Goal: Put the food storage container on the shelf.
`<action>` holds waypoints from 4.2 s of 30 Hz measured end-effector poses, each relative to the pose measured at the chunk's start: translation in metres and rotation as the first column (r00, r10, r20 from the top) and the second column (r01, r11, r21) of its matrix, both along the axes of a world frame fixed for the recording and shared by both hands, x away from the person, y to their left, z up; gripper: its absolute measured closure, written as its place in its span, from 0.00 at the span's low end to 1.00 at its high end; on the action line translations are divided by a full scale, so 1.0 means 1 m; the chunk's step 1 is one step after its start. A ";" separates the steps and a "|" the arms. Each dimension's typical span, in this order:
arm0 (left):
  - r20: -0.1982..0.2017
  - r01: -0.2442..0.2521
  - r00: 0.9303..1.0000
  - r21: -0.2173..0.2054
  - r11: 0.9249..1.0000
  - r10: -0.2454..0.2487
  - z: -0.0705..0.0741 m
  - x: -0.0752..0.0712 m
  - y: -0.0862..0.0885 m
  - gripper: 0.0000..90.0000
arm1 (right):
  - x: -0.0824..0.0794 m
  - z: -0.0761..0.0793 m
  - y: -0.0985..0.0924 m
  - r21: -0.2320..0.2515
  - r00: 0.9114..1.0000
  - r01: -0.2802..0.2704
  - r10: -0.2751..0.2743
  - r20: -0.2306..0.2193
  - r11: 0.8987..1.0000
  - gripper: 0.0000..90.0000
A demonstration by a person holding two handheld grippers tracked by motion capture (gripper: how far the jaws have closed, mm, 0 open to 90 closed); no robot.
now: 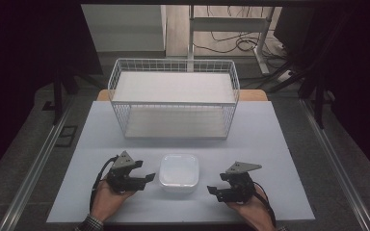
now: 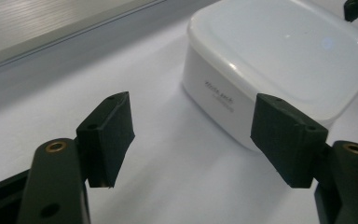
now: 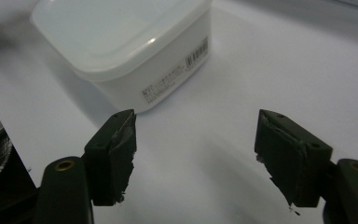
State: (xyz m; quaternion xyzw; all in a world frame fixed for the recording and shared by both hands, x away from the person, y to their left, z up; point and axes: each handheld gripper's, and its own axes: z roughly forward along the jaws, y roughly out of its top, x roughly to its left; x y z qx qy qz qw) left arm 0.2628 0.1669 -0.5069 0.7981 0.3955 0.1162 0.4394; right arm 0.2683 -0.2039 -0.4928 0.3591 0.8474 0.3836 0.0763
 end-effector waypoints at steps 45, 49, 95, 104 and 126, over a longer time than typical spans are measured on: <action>-0.160 0.046 0.983 -0.233 0.971 -0.085 0.002 0.004 -0.016 0.73 | 0.021 0.014 0.037 0.169 0.987 0.026 0.001 -0.159 0.985 0.74; -0.164 0.030 0.984 -0.256 0.966 -0.074 0.003 0.004 -0.014 0.79 | 0.021 0.016 0.035 0.182 0.987 0.038 -0.009 -0.158 0.983 0.80; -0.041 -0.047 0.998 -0.238 0.970 0.038 0.039 0.076 -0.002 0.89 | 0.103 0.046 0.058 0.177 0.997 0.059 -0.066 0.035 0.982 0.86; -0.058 -0.073 0.996 -0.241 0.968 0.061 0.035 0.099 -0.002 0.89 | 0.127 0.046 0.061 0.177 0.996 0.076 -0.084 0.038 0.981 0.86; -0.125 -0.138 0.986 -0.248 0.959 0.109 0.007 0.125 -0.010 0.87 | 0.153 0.024 0.061 0.156 0.992 0.128 -0.124 -0.033 0.979 0.85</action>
